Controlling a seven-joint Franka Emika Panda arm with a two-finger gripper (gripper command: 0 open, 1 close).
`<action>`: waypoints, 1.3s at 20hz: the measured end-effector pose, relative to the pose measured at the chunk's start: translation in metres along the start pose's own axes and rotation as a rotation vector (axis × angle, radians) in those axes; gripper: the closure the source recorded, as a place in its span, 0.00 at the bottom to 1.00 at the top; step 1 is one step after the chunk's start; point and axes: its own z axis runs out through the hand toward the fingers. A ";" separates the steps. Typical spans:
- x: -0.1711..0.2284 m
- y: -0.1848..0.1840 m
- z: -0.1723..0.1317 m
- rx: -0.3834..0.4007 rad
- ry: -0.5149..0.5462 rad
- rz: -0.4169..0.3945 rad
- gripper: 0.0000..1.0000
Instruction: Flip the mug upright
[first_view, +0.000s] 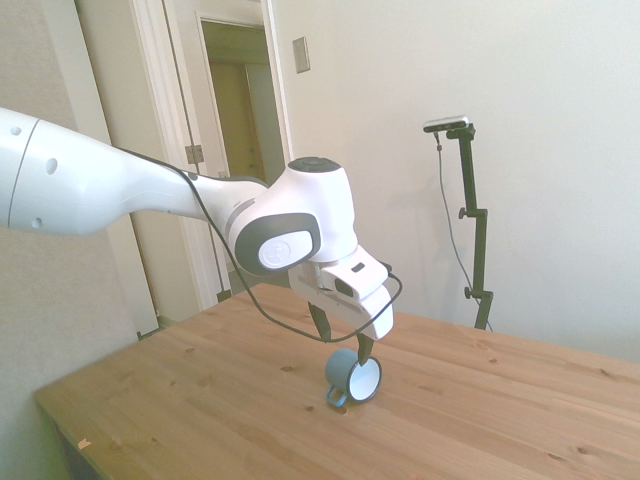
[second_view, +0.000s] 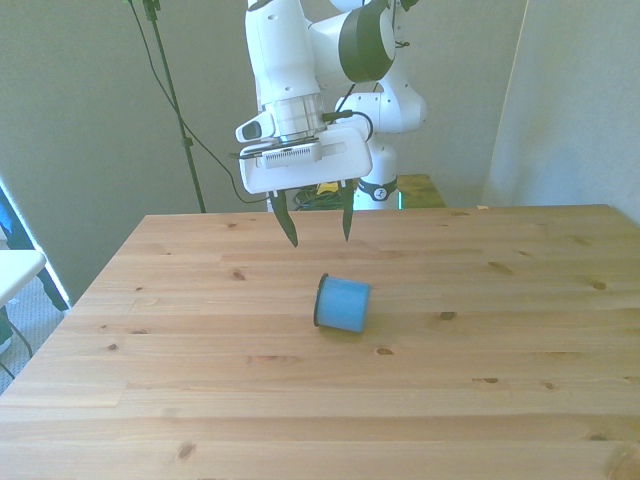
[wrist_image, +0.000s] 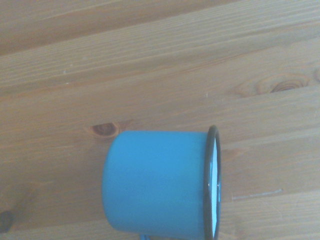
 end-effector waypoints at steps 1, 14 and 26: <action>0.008 0.002 0.004 0.013 -0.014 0.000 0.00; 0.056 -0.001 0.090 0.222 -0.340 -0.016 0.00; 0.064 0.001 0.108 0.348 -0.530 -0.036 0.00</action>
